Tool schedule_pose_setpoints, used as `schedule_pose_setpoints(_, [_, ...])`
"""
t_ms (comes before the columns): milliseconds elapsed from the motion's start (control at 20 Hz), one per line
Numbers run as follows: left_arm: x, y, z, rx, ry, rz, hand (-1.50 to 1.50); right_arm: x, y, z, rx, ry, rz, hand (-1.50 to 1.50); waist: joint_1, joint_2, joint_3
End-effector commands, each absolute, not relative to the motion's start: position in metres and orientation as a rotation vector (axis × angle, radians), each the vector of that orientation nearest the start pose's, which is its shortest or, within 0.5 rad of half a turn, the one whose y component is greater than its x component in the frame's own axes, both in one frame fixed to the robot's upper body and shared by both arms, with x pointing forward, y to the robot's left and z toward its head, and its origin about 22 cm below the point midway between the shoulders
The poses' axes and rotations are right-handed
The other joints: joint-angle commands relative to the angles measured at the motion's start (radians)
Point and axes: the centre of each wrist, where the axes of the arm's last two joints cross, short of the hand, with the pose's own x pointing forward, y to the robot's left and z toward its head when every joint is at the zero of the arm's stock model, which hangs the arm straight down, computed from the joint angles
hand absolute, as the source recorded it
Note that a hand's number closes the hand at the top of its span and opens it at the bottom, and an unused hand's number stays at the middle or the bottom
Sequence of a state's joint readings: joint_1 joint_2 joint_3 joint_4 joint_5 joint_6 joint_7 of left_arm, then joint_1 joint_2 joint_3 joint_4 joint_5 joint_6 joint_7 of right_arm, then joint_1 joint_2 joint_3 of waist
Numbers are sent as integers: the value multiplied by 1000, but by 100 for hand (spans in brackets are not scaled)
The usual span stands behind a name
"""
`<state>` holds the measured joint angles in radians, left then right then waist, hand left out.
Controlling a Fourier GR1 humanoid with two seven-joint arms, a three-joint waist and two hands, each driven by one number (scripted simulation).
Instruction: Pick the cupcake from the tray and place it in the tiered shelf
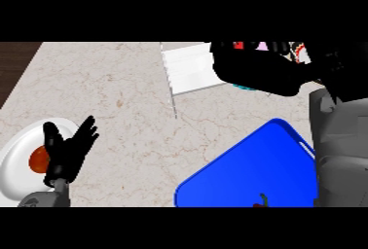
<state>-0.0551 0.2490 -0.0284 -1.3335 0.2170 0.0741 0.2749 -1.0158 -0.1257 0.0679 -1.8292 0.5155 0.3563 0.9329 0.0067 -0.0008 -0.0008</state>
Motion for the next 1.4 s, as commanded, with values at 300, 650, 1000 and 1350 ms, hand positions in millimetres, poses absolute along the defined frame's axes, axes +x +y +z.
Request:
schedule_pose_setpoints(300, [249, 305, -30, 67, -1108, 31, 0, 355, -147, 355, -660, -1720, 670, 150, 7, 4, 0])
schedule_pose_setpoints(650, [254, 282, -26, 80, -1123, 61, 0, 396, -149, 344, -665, -1685, 804, 150, 13, 6, 0])
schedule_pose_setpoints(1000, [256, 294, -26, 63, -1112, 52, 0, 422, -157, 329, -742, -1689, 858, 150, 7, 5, 0])
schedule_pose_setpoints(1350, [243, 292, -27, 68, -1098, 29, 0, 446, -136, 306, -770, -1695, 849, 150, 19, 5, 0])
